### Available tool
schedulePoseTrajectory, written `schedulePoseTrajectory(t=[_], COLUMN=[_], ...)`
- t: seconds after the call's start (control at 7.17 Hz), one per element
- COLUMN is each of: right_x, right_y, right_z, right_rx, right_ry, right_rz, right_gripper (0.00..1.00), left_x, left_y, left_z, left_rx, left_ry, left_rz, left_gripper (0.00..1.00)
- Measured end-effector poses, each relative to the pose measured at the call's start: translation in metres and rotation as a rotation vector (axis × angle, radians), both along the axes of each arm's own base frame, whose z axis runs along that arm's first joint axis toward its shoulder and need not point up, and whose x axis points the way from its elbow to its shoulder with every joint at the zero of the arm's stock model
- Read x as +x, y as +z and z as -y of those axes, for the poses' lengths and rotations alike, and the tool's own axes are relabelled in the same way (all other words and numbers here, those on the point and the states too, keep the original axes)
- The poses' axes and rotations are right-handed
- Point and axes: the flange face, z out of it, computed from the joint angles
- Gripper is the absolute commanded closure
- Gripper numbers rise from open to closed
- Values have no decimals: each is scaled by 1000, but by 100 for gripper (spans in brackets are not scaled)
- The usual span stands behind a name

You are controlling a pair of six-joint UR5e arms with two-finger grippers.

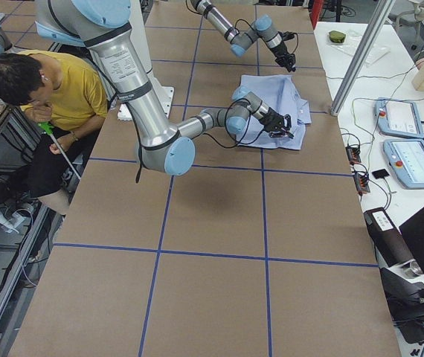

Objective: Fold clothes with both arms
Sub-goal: 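Raise both grippers away from the folded shirt, then move the right gripper to the near corner of the folded shirt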

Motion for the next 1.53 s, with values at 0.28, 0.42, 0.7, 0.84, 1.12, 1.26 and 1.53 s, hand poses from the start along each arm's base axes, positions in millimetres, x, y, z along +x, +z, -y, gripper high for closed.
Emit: schedulePoseTrajectory(t=[0.28, 0.42, 0.7, 0.84, 1.12, 1.26, 1.53], right_x=[35, 46, 40, 35, 39, 43, 35], right_y=[-8, -16, -34, -34, -15, 0, 21], right_z=[25, 29, -14, -57, -141, -173, -210], right_rx=[-15, -9, 29, 39, 32, 19, -4], right_ry=[-33, -55, -122, -173, -272, -310, -360], right_rz=[97, 142, 209, 231, 243, 233, 209], right_gripper=[25, 25, 23, 23, 22, 22, 22], left_x=[-30, -38, -44, -47, -53, -54, -56], left_y=[1, 1, 3, 4, 1, -2, -8], left_z=[18, 22, 22, 20, 13, 11, 10], left_rx=[39, 50, 57, 60, 76, 82, 89], left_ry=[-14, -15, -17, -17, -18, -19, -20], left_rz=[47, 61, 67, 65, 56, 51, 44], left_gripper=[35, 35, 34, 34, 34, 34, 33])
